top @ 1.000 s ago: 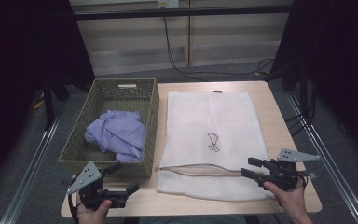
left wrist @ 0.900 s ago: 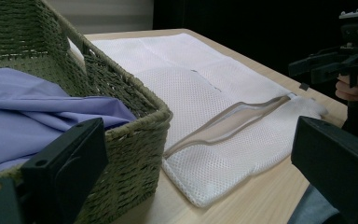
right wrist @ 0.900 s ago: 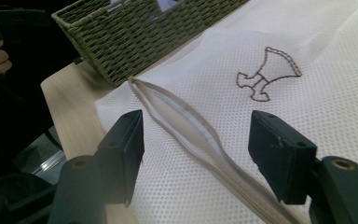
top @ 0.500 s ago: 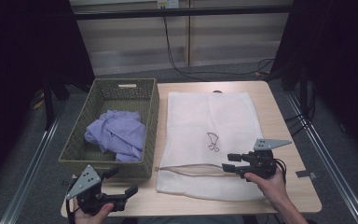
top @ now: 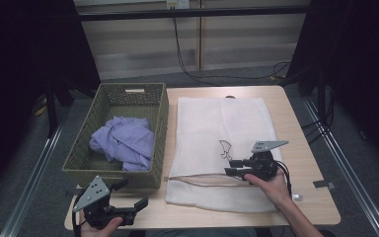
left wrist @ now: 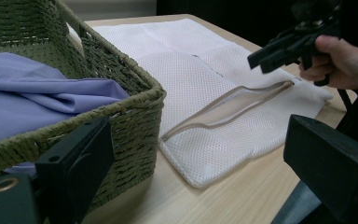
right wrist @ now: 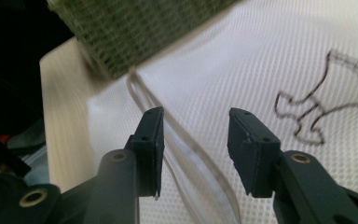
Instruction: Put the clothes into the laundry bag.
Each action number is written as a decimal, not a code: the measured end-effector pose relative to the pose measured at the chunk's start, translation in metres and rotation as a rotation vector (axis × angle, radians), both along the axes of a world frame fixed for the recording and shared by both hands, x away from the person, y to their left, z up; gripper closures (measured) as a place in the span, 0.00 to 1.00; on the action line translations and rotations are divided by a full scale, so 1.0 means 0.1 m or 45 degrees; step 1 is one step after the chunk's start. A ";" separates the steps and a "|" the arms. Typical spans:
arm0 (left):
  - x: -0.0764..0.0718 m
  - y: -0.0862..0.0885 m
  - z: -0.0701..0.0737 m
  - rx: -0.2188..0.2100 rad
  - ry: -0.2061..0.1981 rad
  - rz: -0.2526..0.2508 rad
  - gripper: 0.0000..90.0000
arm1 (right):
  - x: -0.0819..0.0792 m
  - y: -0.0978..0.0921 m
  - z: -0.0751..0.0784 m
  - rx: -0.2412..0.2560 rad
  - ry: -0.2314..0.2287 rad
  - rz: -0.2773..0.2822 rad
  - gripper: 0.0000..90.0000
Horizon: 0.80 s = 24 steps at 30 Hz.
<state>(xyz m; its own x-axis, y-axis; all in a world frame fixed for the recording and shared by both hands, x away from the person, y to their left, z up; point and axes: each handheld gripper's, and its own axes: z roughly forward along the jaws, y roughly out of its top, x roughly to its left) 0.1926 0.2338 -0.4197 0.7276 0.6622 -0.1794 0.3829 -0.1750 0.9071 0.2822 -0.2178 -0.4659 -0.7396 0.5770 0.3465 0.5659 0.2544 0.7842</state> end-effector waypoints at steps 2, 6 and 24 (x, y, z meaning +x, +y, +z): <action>-0.01 0.01 0.01 -0.011 -0.002 0.005 0.09 | 0.01 0.03 -0.06 -0.054 0.006 0.020 0.67; -0.01 0.00 0.01 0.006 -0.007 -0.005 0.10 | 0.01 0.05 -0.12 -0.075 0.043 0.023 0.71; 0.00 -0.03 0.00 0.019 0.000 -0.019 0.12 | -0.01 0.20 -0.35 -0.273 0.010 0.038 0.68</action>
<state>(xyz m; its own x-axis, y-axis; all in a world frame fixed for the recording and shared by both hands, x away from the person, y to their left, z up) 0.1922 0.2308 -0.4194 0.7373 0.6538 -0.1698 0.3803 -0.1942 0.9042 0.2808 -0.1975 -0.5007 -0.7553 0.6160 0.2238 0.5614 0.4317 0.7061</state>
